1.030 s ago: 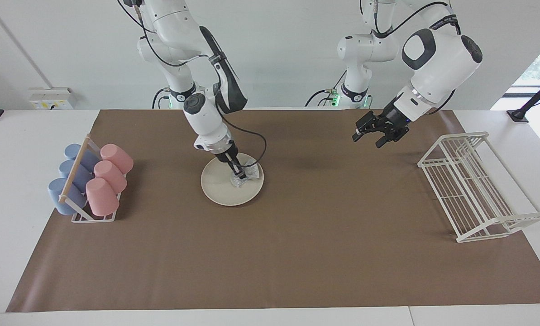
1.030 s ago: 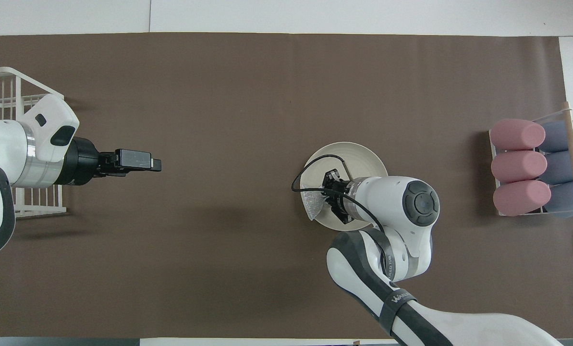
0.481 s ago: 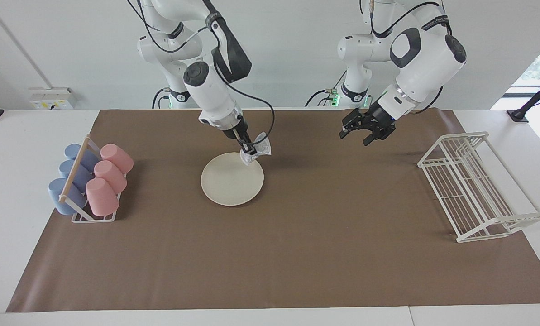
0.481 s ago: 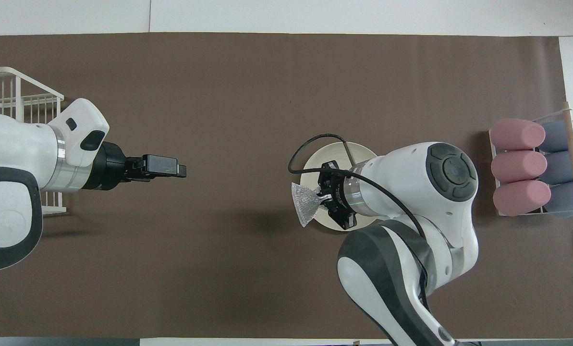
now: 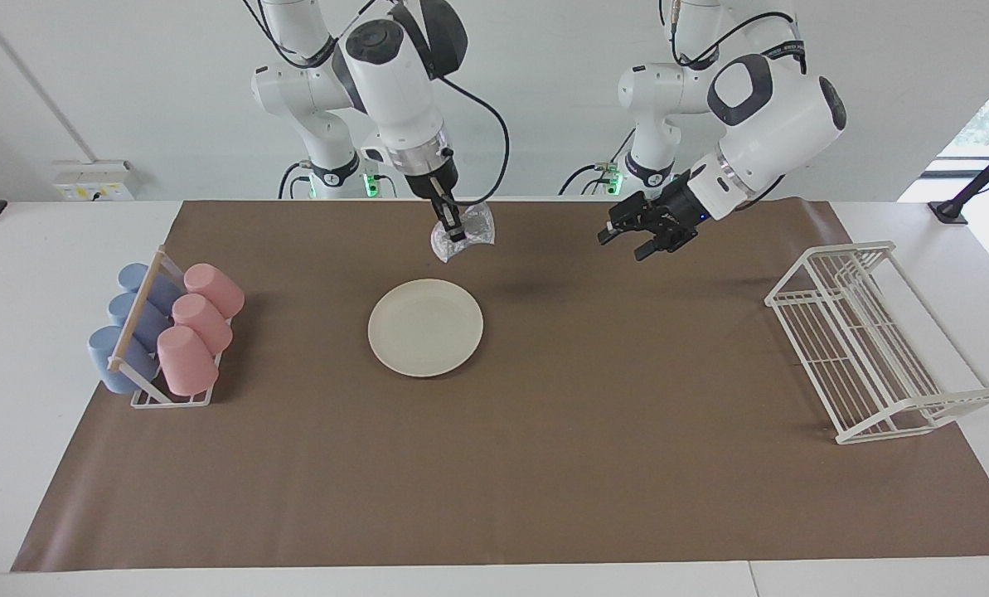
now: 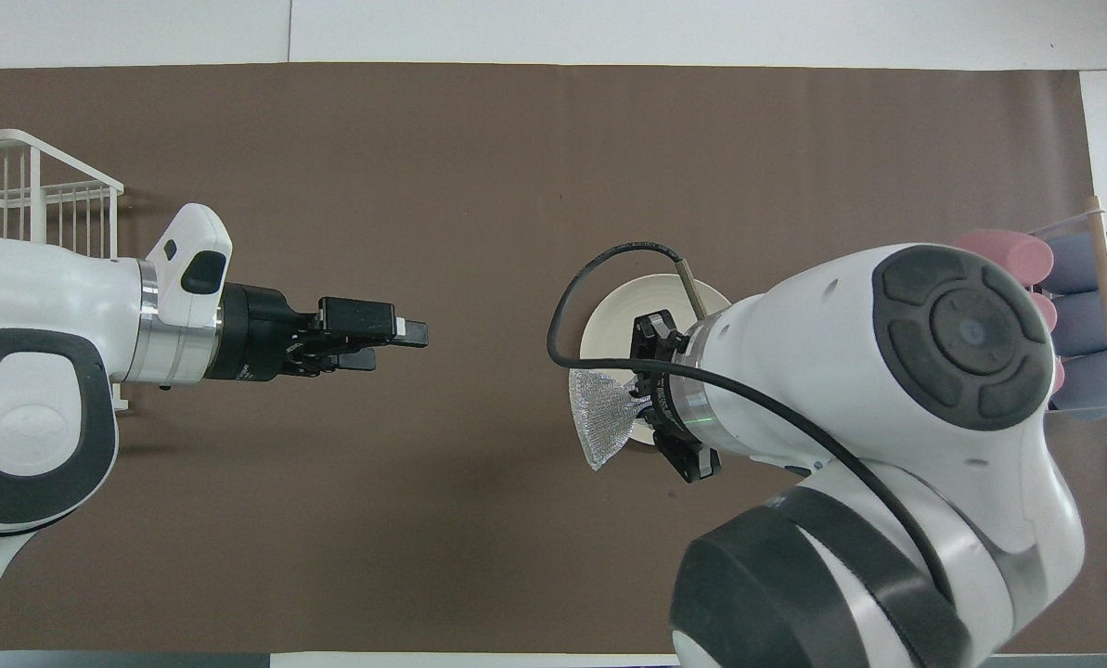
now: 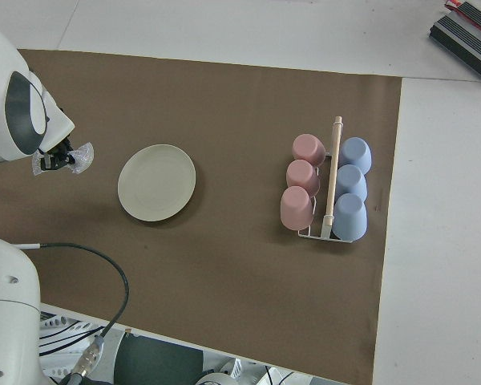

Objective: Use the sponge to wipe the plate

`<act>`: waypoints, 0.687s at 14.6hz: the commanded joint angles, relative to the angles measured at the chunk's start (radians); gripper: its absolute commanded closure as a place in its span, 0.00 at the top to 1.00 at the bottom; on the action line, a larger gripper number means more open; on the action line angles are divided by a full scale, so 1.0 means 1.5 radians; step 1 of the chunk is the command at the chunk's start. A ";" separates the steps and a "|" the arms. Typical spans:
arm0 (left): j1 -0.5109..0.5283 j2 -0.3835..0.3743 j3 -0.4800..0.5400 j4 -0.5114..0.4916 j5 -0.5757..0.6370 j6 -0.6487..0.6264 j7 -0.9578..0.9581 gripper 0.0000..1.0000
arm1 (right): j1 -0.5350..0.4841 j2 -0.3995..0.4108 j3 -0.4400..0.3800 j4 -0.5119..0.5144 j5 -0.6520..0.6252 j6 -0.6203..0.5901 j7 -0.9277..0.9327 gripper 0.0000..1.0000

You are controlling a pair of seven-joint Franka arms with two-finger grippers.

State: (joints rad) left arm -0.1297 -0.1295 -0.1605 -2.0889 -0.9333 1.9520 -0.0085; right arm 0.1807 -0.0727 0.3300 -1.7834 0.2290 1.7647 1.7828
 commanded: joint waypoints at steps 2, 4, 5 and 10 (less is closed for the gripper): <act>-0.032 -0.023 0.006 -0.037 -0.131 0.021 0.008 1.00 | 0.055 0.024 0.005 0.014 -0.023 0.041 0.123 0.00; -0.042 -0.022 0.006 -0.042 -0.198 0.019 0.037 1.00 | 0.059 0.026 0.006 0.013 -0.023 0.048 0.135 0.00; -0.052 -0.023 0.007 -0.043 -0.209 0.018 0.039 1.00 | 0.070 0.026 0.006 0.010 -0.023 0.048 0.135 0.00; -0.063 -0.029 0.006 -0.051 -0.213 -0.016 0.040 1.00 | 0.073 0.026 0.006 0.009 -0.023 0.047 0.135 0.00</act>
State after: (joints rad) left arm -0.2154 -0.1334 -0.1629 -2.1293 -1.2303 1.9554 0.0345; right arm 0.2909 -0.0406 0.3346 -1.7782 0.2153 1.8278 1.9645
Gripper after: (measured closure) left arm 0.000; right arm 0.877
